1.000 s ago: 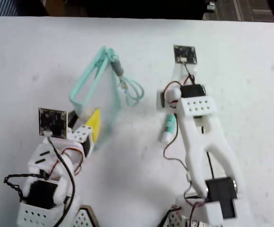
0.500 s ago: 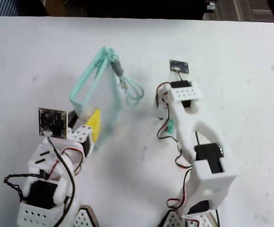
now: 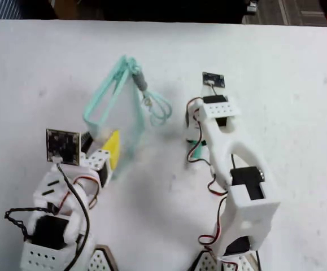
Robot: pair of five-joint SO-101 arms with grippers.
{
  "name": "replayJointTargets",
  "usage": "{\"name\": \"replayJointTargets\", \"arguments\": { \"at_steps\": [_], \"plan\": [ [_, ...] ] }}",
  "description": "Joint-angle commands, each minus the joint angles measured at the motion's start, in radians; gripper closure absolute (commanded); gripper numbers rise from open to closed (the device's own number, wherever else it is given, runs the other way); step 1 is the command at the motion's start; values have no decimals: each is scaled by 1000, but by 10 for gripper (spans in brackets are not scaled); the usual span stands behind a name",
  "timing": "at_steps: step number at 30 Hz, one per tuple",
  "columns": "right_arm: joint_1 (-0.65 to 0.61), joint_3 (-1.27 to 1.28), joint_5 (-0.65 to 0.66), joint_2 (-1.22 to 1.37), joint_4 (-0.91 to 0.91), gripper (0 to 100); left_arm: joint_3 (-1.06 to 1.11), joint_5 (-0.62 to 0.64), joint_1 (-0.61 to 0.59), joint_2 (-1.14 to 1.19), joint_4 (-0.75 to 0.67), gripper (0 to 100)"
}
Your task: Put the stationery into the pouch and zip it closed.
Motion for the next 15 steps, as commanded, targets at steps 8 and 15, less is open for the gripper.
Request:
{"name": "replayJointTargets", "arguments": {
  "at_steps": [8,15],
  "plan": [
    [10,-37,-3,-13,-5,982,-40,11,10,-1,-23,816],
    [10,-58,-3,-99,27,982,-38,11,10,-1,-23,816]
  ]
}}
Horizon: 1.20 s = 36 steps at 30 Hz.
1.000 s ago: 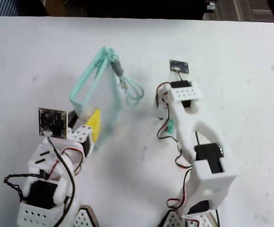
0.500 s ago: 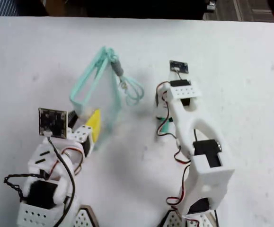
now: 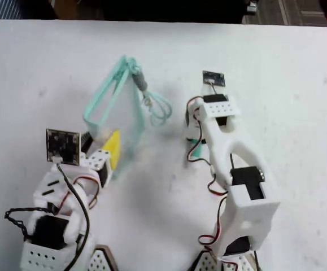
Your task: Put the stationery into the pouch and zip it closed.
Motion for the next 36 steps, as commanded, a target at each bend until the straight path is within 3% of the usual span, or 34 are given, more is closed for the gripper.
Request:
{"name": "replayJointTargets", "arguments": {
  "at_steps": [1,19,26,36],
  "plan": [
    [8,-41,-3,-117,38,982,-38,11,10,-1,-23,816],
    [-2,-34,-5,-407,171,982,-38,11,13,-1,-23,816],
    [-61,-28,-3,-544,251,982,-38,11,15,-1,-23,816],
    [-77,275,-3,-803,2,982,-38,11,15,-1,-23,816]
  ]
}}
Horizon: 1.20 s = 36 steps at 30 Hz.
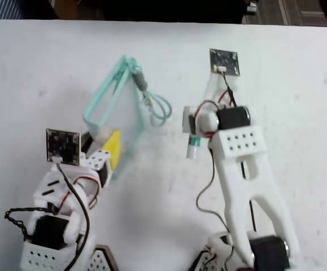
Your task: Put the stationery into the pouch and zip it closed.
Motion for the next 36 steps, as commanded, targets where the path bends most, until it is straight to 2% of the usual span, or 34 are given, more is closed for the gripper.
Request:
{"name": "replayJointTargets", "arguments": {
  "at_steps": [1,11,22,25,27,33,36],
  "plan": [
    [-12,103,-2,-142,-124,982,-38,11,15,-1,-23,816],
    [-12,488,-2,-515,-460,982,-38,11,15,-1,-23,816],
    [-13,583,-2,-912,-484,982,-29,11,16,-1,-28,816],
    [-33,583,2,-998,-545,982,-21,11,18,-1,-43,816],
    [-68,582,66,-1050,-591,982,-21,11,18,-1,-40,816],
    [-320,514,451,-1102,-694,982,-21,12,18,-1,-38,816],
    [-412,460,523,-1101,-694,982,-21,12,18,-1,-38,816]
  ]
}}
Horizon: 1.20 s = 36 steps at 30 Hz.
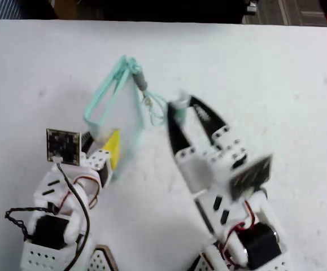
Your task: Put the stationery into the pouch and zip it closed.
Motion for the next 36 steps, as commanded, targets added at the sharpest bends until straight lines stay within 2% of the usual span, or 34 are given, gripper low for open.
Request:
{"name": "replayJointTargets", "arguments": {
  "at_steps": [1,6,9,15,18,30,36],
  "plan": [
    [-90,-101,83,-4,-27,982,-23,12,15,-1,-32,816],
    [-96,-244,81,136,-30,982,-23,12,18,-1,-32,816],
    [-101,-344,81,300,-96,982,-23,12,42,-1,-32,816],
    [-170,-595,81,631,-122,982,-29,11,41,-1,-23,815],
    [-208,-672,81,719,-85,982,-29,11,39,-1,-25,815],
    [-217,-674,80,811,-74,982,-31,11,36,-1,-26,815],
    [-217,-606,80,814,-81,982,-32,15,-4,-1,-28,793]
  ]
}}
